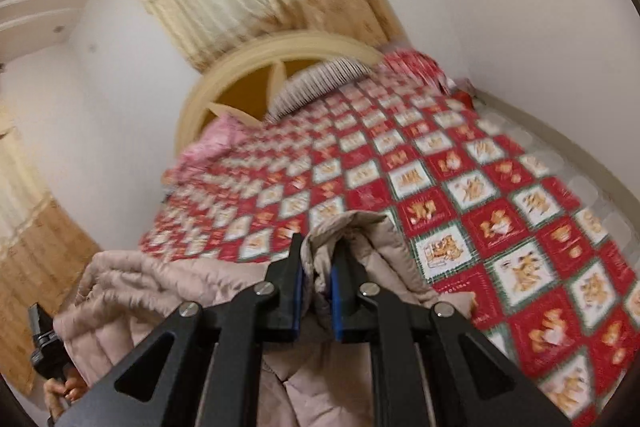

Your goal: Fold large clothes

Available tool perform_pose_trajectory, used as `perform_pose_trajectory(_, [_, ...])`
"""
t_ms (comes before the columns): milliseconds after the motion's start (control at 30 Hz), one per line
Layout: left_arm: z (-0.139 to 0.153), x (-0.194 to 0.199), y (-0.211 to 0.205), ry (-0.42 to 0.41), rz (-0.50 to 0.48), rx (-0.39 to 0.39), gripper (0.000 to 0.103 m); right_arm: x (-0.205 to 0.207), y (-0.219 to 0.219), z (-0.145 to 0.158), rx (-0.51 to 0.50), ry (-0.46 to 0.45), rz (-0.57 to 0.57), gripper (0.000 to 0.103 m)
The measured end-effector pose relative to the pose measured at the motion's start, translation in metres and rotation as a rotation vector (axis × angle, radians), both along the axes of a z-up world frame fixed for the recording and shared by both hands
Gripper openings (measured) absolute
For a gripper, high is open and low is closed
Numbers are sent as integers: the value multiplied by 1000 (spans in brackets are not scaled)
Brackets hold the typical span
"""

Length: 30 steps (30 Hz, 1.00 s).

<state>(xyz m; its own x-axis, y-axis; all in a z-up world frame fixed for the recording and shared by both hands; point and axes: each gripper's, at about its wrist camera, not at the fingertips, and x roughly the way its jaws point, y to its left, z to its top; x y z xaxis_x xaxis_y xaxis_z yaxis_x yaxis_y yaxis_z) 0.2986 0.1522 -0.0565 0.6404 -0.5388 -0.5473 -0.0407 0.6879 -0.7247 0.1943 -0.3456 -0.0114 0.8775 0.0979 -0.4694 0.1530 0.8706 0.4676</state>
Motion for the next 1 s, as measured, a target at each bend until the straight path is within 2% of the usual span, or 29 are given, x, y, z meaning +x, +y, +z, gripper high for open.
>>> perform_pose_trajectory(133, [-55,39,-3,161,37,-8,15,51,-12,-72,18,129,-73,15])
perform_pose_trajectory(233, [-77,51,1,222,8,-74,17,64,-15,-111,36,161,-92,17])
perform_pose_trajectory(300, [-83,57,8,252,-26,-121,18,68,-14,-125,20,162,-101,18])
perform_pose_trajectory(400, [-80,63,26,286,-88,-253,23,66,-11,-131,-41,146,-109,19])
perform_pose_trajectory(467, [-65,59,35,253,-112,-283,26,66,-13,-135,-39,144,-109,19])
perform_pose_trajectory(533, [-42,50,35,194,-115,-220,28,68,-17,-140,-6,151,-102,21])
perform_pose_trajectory(600, [-18,42,32,123,-88,-100,35,71,-22,-142,43,157,-90,23])
perform_pose_trajectory(633, [0,33,33,60,-48,-25,40,74,-23,-140,63,158,-86,24])
perform_pose_trajectory(733, [36,13,44,-63,62,86,61,66,-30,-125,135,113,-57,34])
perform_pose_trajectory(767, [48,4,46,-96,108,129,63,58,-33,-115,167,69,-53,45])
perform_pose_trajectory(800, [56,-4,45,-124,125,173,63,47,-37,-104,188,13,-63,63])
perform_pose_trajectory(867, [72,-18,24,-190,76,301,63,16,-41,-76,193,-110,-107,80])
perform_pose_trajectory(933, [80,-35,-9,-257,5,406,63,-11,-35,-45,135,-186,-111,72])
perform_pose_trajectory(967, [81,-43,-27,-295,-32,440,63,-19,-26,-29,78,-189,-85,53])
perform_pose_trajectory(1000, [80,-50,-45,-329,-75,462,63,-26,-10,-14,-8,-178,-43,40])
